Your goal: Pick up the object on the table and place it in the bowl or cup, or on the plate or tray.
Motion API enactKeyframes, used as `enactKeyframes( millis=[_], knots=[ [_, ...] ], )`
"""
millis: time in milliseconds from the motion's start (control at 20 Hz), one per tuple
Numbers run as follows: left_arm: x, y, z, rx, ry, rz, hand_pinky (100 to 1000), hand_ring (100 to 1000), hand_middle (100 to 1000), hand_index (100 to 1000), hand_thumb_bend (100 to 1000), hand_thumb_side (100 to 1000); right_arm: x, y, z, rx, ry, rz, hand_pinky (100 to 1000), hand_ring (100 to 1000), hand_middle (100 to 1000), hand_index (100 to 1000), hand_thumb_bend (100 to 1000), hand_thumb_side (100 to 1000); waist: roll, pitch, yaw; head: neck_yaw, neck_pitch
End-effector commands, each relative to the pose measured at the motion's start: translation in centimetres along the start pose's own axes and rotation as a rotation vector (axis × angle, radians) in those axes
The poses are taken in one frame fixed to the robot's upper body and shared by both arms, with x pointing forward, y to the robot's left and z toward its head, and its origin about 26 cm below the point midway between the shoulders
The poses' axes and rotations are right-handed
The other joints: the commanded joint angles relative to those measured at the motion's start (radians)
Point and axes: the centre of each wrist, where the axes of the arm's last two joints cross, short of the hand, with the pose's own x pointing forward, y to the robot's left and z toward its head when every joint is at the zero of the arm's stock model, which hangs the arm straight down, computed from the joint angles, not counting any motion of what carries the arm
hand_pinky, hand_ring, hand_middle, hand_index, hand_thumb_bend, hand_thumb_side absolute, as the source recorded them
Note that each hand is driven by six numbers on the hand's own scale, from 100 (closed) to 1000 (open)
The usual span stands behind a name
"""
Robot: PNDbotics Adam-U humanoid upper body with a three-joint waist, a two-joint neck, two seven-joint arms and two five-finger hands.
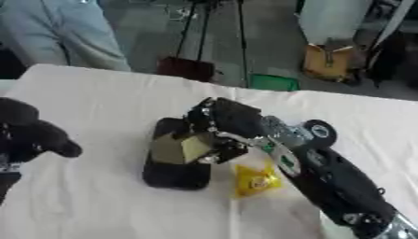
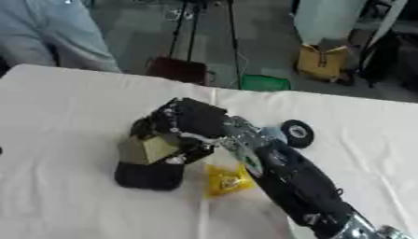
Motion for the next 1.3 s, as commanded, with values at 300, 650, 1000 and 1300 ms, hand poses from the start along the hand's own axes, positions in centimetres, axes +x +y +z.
enactKeyframes(
  millis=[300, 650, 1000, 1300],
  knots=[
    [0.5, 0.0, -1.0, -0.04, -0.028, -0.01, 805, 833, 841, 948, 100, 706, 0.1, -0.2, -0.4, 0.086, -0.077, 0.053, 334, 428, 538, 678, 239, 100, 0.0, -0.012, 0.003, 0.006, -0.017],
    [0.5, -0.1, -1.1, -0.047, -0.028, -0.006, 805, 834, 842, 949, 100, 706, 1.3, 0.4, -1.4, 0.217, -0.158, 0.096, 438, 622, 759, 811, 178, 245, -0.003, -0.011, 0.006, 0.007, -0.019],
    [0.5, -0.1, -1.2, -0.05, -0.032, -0.002, 805, 835, 843, 949, 100, 705, 1.4, 0.9, -1.1, 0.278, -0.162, 0.12, 453, 643, 774, 821, 119, 258, -0.004, -0.01, 0.007, 0.01, -0.025],
    [0.4, -0.1, -1.2, -0.05, -0.031, 0.002, 805, 836, 844, 949, 100, 705, -1.2, -0.4, 2.0, 0.281, -0.042, 0.148, 432, 629, 772, 813, 112, 261, -0.005, -0.011, 0.005, 0.017, -0.028]
  ],
)
